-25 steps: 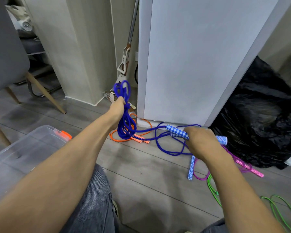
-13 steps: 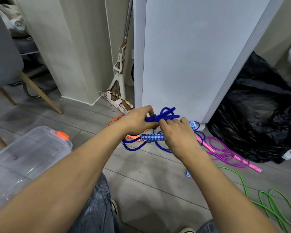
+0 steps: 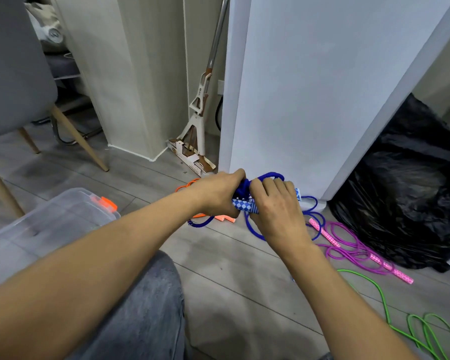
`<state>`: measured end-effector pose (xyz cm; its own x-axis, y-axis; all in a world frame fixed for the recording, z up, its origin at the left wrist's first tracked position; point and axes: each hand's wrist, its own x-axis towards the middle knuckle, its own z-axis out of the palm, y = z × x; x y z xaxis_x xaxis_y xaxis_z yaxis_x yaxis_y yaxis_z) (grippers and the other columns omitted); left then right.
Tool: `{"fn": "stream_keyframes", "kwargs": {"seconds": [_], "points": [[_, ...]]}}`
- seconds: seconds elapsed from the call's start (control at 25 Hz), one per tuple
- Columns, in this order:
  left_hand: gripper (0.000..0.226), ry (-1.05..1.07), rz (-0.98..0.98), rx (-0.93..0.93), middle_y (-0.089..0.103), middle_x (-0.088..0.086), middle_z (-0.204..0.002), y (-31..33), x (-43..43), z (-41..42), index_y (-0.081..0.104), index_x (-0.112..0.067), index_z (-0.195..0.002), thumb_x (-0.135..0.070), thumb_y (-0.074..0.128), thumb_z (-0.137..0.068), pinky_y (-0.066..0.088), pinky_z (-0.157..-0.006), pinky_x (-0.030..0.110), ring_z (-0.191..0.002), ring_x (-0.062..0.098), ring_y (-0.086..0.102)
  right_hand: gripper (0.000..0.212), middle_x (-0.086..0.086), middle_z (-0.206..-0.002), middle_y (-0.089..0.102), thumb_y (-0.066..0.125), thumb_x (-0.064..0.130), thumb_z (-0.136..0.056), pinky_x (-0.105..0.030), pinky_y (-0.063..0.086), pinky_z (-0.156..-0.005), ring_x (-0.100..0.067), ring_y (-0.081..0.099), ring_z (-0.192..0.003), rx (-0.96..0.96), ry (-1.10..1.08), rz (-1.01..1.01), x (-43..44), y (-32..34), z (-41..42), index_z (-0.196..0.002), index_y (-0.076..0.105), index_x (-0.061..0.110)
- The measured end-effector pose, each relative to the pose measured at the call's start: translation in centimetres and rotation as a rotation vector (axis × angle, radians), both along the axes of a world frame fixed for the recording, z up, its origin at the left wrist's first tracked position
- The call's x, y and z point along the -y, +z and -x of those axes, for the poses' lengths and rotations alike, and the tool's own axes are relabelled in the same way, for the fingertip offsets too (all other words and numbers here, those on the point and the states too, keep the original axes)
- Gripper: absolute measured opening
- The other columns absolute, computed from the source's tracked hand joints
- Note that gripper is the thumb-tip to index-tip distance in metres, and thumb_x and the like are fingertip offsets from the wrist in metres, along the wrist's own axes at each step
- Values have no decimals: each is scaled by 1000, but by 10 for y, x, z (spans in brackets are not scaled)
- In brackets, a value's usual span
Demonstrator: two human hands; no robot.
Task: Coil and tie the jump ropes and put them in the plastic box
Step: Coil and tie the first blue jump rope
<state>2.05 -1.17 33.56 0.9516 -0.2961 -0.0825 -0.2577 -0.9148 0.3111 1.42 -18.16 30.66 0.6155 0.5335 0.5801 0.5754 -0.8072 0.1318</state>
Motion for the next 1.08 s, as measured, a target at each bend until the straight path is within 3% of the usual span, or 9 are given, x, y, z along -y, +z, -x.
{"fn": "stream_keyframes", "kwargs": {"seconds": [0.08, 0.16, 0.24, 0.4, 0.48, 0.64, 0.84, 1.08], "points": [[56, 23, -77, 81, 58, -3, -91, -1, -19, 6, 41, -21, -109, -34, 78, -69, 47, -63, 36, -81, 24, 58, 52, -11, -105, 61, 80, 13, -63, -42, 39, -87, -33, 59, -97, 6, 26, 20, -13, 6, 0, -110, 59, 12], [55, 50, -152, 159, 52, -6, -86, -5, -42, 14, 42, -21, -111, -37, 76, -71, 41, -61, 33, -79, 24, 57, 71, -9, -130, 57, 76, 35, -71, -49, 28, -111, -32, 50, -129, -76, 38, 130, -26, 13, -3, -134, 51, 16], [47, 85, -185, 197, 50, -6, -84, -8, -65, 25, 41, -24, -105, -39, 73, -73, 37, -63, 32, -82, 26, 60, 84, -6, -135, 57, 72, 56, -74, -54, 16, -119, -29, 45, -137, -213, 20, 254, -44, 17, -11, -144, 40, 21], [45, 170, -222, 241, 65, 0, -97, -19, -113, 47, 44, -25, -115, -40, 66, -78, 30, -74, 32, -91, 27, 61, 59, -2, -121, 58, 66, 55, -81, -46, 31, -109, -27, 56, -116, -348, 135, 315, -100, 7, -21, -128, 48, 23], [42, 231, -265, 263, 65, -2, -97, -33, -145, 61, 45, -28, -114, -38, 64, -77, 28, -77, 34, -94, 24, 60, 54, -2, -120, 57, 67, 50, -81, -41, 40, -97, -27, 57, -112, -411, 239, 302, -137, -6, -20, -124, 49, 22], [49, 388, -419, 227, 61, 1, -107, -64, -220, 91, 54, -26, -123, -37, 66, -77, 31, -87, 40, -101, 27, 53, 46, 1, -113, 60, 66, 43, -81, -38, 45, -77, -25, 59, -104, -513, 402, 301, -223, -38, -11, -118, 47, 25], [59, 567, -457, 89, 57, 5, -114, -115, -315, 131, 49, -24, -129, -36, 72, -77, 35, -89, 44, -104, 29, 52, 51, 4, -114, 62, 66, 41, -79, -33, 39, -72, -25, 61, -101, -627, 565, 327, -337, -88, 15, -121, 44, 24], [58, 587, -480, -8, 56, 4, -118, -182, -410, 165, 49, -23, -128, -33, 73, -76, 36, -100, 47, -110, 29, 49, 44, -4, -113, 65, 66, 34, -85, -37, 42, -75, -29, 62, -99, -674, 675, 379, -433, -151, 43, -123, 50, 17]]}}
